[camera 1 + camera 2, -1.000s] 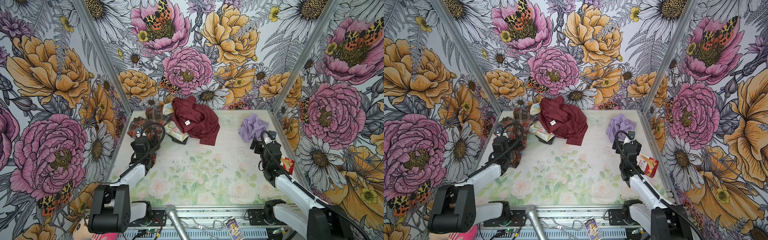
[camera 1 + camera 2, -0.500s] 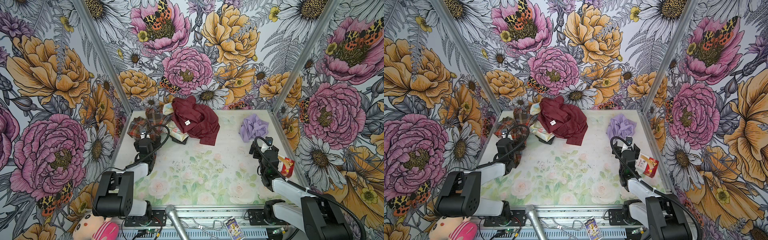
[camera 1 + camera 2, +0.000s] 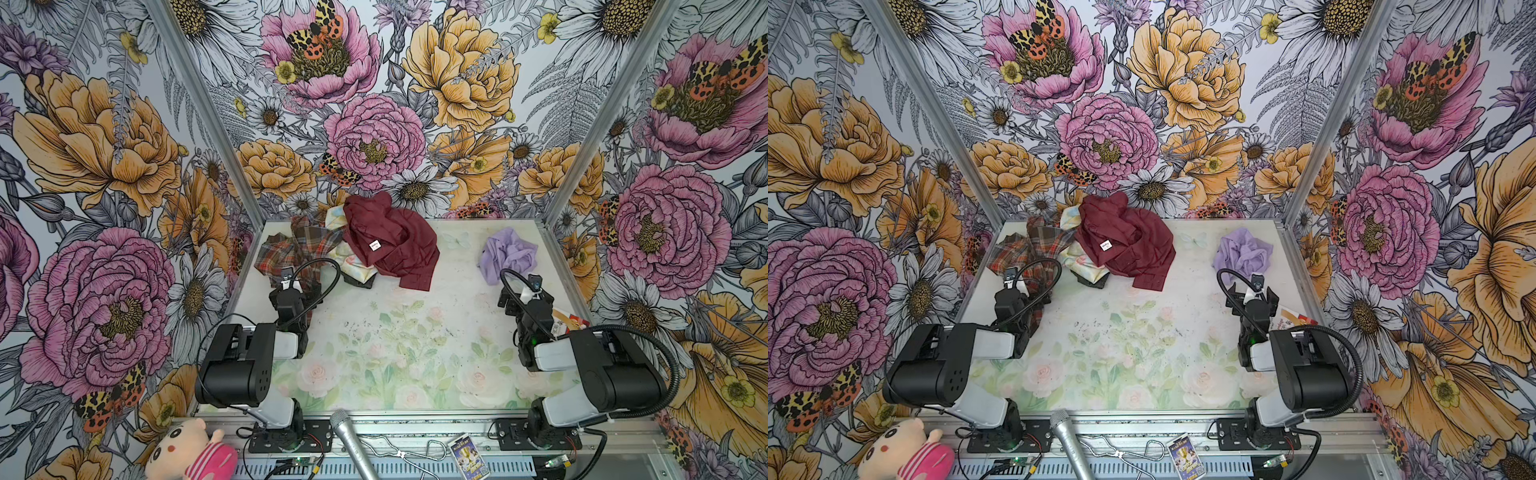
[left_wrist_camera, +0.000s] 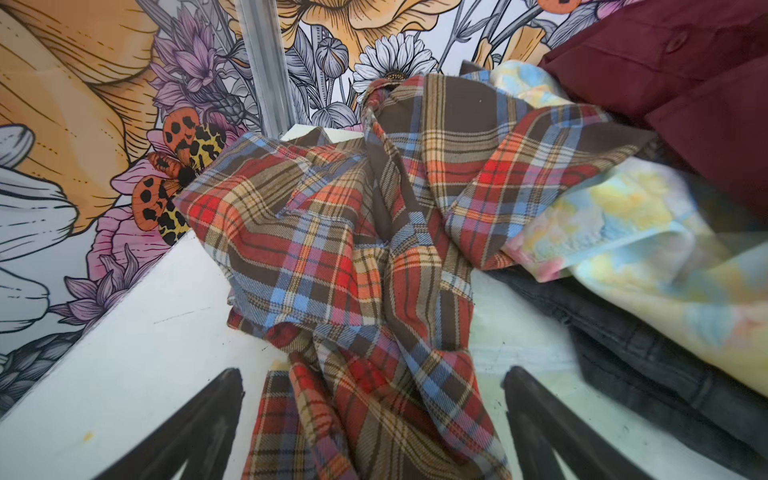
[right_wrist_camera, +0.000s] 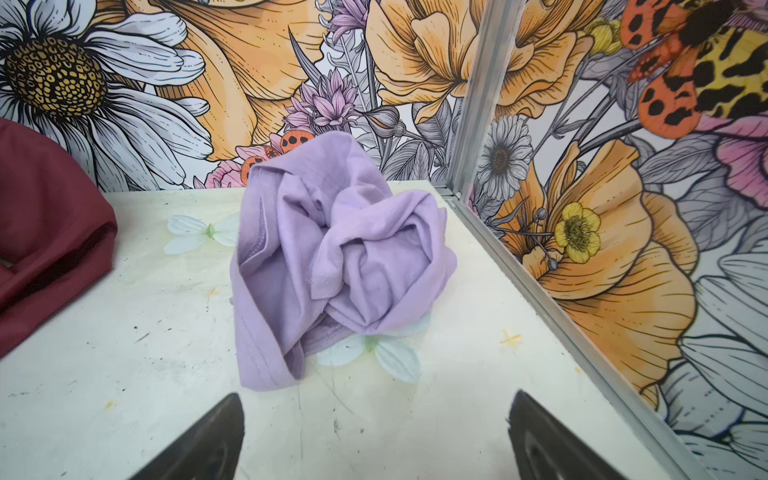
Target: Pick out a specific cloth from the pile
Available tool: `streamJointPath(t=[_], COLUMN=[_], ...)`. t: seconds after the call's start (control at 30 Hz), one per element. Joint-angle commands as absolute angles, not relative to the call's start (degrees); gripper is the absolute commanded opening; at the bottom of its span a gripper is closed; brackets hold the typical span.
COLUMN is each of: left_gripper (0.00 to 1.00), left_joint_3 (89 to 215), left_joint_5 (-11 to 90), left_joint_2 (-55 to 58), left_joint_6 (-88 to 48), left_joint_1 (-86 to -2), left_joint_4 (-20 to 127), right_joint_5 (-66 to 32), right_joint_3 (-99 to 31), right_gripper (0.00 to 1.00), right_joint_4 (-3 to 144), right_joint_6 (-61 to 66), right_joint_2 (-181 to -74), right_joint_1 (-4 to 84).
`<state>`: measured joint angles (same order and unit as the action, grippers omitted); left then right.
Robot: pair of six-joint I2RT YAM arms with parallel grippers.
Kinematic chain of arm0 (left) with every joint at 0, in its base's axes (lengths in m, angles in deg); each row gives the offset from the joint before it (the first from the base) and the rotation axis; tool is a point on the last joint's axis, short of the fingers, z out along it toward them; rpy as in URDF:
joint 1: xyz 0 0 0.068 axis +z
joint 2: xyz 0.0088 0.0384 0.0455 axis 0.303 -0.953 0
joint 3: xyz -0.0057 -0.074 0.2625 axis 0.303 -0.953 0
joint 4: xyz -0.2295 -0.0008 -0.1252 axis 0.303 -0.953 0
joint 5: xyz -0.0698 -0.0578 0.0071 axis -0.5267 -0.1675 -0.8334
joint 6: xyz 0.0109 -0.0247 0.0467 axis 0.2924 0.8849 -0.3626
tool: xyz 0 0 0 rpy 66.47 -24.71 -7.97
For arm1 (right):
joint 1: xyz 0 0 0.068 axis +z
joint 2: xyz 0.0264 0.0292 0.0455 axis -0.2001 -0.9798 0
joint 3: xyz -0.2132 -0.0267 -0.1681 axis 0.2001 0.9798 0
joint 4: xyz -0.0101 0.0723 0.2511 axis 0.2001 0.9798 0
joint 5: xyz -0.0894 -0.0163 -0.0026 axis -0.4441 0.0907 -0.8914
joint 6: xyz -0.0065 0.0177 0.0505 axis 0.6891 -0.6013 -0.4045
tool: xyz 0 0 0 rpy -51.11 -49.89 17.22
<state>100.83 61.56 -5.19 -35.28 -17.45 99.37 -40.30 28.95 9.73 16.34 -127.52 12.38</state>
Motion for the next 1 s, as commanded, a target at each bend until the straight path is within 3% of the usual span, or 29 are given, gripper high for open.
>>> streamJointPath(t=[0.0,0.1,0.97], left_gripper=[0.99,0.99,0.99], left_joint_3=[101.26,101.5,101.23], left_joint_5=[60.35,60.58,60.6], left_joint_2=[-4.79,-4.84,-4.76], left_joint_6=[-35.96,-35.96,-36.29], left_joint_1=[-17.72,-17.88,-18.32], left_joint_4=[103.83,103.57,104.05], right_joint_5=[-37.62,-35.34,-32.51], right_joint_3=[26.68,18.88,19.9], right_gripper=[1.0,0.99,1.0], right_joint_4=[9.09,23.43,21.1], right_joint_6=[15.42,14.96,15.4], right_joint_2=[-127.05,-127.52,-127.62], right_joint_1=[11.86,11.05,10.35])
